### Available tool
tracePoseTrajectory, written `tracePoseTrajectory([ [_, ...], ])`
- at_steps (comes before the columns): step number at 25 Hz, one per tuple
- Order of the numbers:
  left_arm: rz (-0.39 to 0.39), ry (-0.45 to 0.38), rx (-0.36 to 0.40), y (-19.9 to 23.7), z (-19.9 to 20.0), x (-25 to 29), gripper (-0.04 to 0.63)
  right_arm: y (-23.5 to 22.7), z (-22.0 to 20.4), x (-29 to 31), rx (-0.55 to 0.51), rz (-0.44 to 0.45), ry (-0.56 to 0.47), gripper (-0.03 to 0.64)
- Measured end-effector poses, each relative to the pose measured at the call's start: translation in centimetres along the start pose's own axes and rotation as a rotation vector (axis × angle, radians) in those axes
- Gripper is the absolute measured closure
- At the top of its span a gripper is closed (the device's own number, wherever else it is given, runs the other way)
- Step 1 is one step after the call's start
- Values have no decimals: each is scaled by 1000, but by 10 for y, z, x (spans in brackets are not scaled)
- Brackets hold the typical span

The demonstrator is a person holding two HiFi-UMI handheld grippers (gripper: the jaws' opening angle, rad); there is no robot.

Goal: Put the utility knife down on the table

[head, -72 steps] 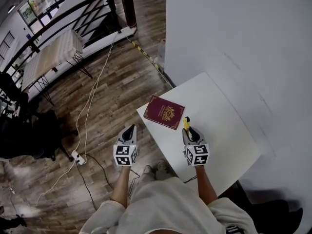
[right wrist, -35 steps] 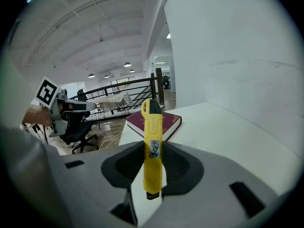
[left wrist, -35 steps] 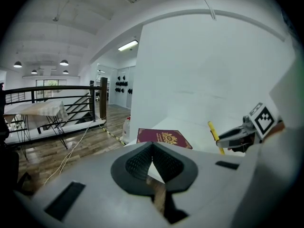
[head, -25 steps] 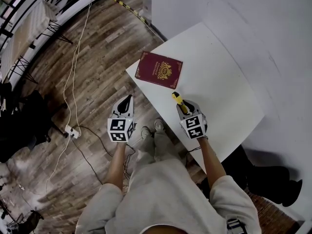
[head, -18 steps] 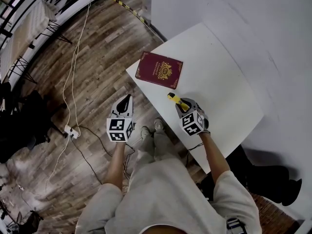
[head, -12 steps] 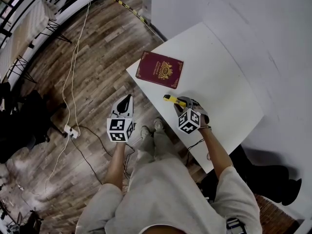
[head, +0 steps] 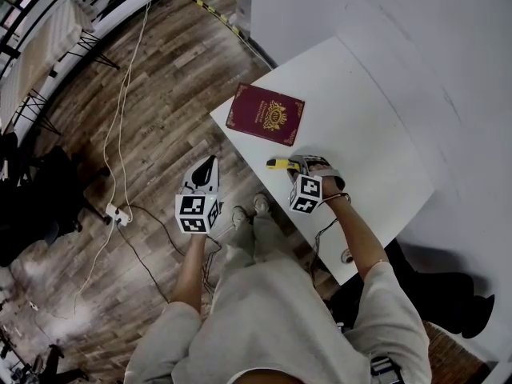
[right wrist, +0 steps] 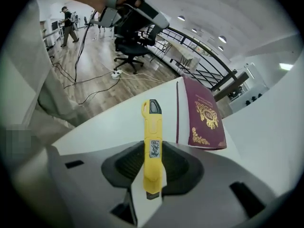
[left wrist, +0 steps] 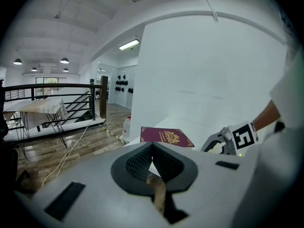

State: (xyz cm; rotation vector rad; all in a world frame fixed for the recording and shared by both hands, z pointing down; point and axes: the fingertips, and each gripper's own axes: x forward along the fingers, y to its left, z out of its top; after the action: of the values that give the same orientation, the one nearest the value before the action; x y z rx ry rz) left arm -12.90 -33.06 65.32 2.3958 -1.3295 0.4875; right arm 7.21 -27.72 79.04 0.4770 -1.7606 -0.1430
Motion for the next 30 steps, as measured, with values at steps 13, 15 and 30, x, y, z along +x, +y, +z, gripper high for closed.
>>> tracePoseTrajectory([
  [13,20,4,-2,17,0,-5,589,-4,-1,13,-241,55,62,506],
  [15,20,4,-3,18,0,-5,589,-4,-1,14,-246,68,59,506],
  [30,18,-3,18,19,6,-3,589,-5,-2,15,-209,123,23,500],
])
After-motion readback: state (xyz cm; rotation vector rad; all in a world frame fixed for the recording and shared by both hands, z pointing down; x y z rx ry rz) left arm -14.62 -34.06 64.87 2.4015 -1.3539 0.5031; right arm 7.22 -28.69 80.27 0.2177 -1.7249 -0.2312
